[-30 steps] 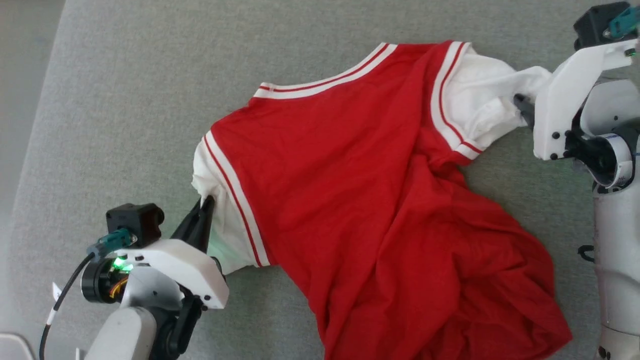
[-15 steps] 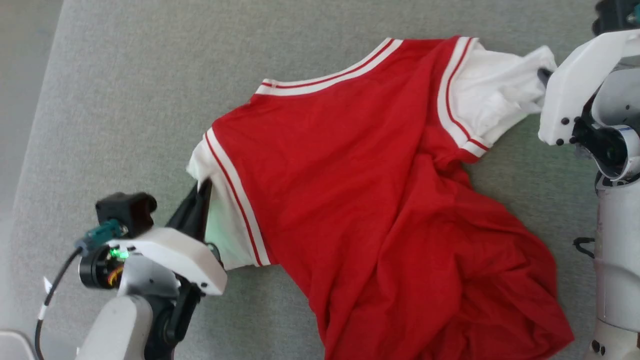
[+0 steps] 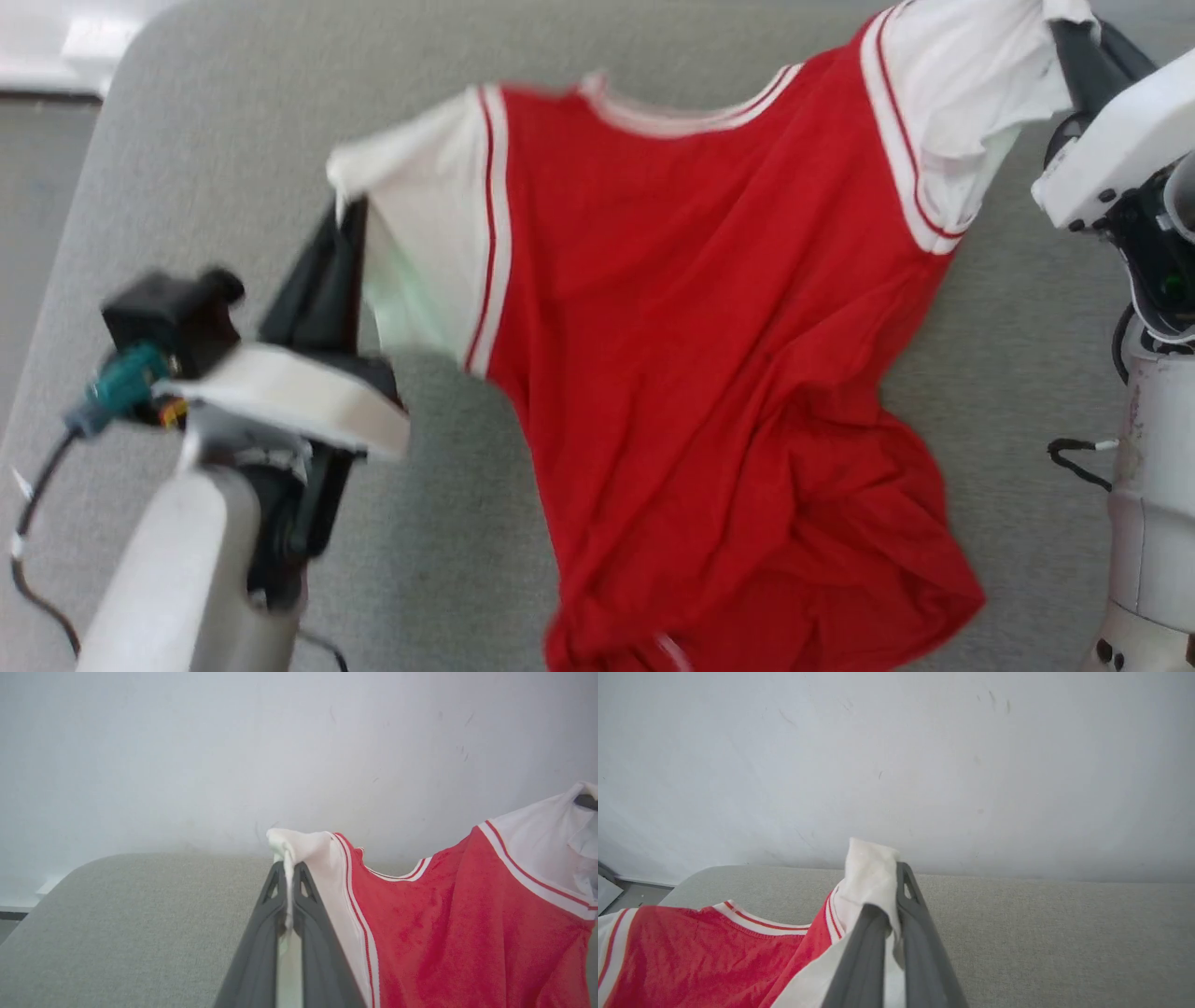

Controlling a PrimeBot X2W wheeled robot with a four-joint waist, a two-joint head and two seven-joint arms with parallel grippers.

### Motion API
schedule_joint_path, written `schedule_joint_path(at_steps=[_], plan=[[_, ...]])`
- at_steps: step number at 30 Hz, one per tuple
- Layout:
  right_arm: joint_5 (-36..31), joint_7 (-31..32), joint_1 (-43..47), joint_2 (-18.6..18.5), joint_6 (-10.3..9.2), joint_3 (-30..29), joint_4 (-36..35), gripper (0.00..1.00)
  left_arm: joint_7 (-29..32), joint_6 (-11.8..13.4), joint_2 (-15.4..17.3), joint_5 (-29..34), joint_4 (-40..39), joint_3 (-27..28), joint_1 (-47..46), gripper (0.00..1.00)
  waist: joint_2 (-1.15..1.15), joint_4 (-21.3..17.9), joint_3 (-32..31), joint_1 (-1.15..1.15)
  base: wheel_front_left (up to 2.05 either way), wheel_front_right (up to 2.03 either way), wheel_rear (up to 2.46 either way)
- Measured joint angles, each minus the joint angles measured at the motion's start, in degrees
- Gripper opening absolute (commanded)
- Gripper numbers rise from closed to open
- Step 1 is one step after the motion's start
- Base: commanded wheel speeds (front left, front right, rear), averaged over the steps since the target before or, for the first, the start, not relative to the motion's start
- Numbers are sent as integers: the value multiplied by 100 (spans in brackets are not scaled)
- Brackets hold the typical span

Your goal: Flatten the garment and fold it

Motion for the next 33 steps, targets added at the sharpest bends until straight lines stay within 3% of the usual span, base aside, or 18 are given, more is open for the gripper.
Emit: schedule_joint_path(at_steps=[8,19,33], plan=[[244,-488,-209,30,0,277,250,0,45,-66,-9,270,379,-145,-1399,0,0,-365,-677,0,0,0,0],[230,-459,-1232,38,0,970,714,0,604,-408,-168,207,1696,-346,-3316,0,0,-1019,-1420,-1,0,0,0],[-480,-1018,-2967,5,0,1044,2465,0,635,-355,-94,286,3485,-205,-4938,0,0,-1648,-1775,0,0,0,0]])
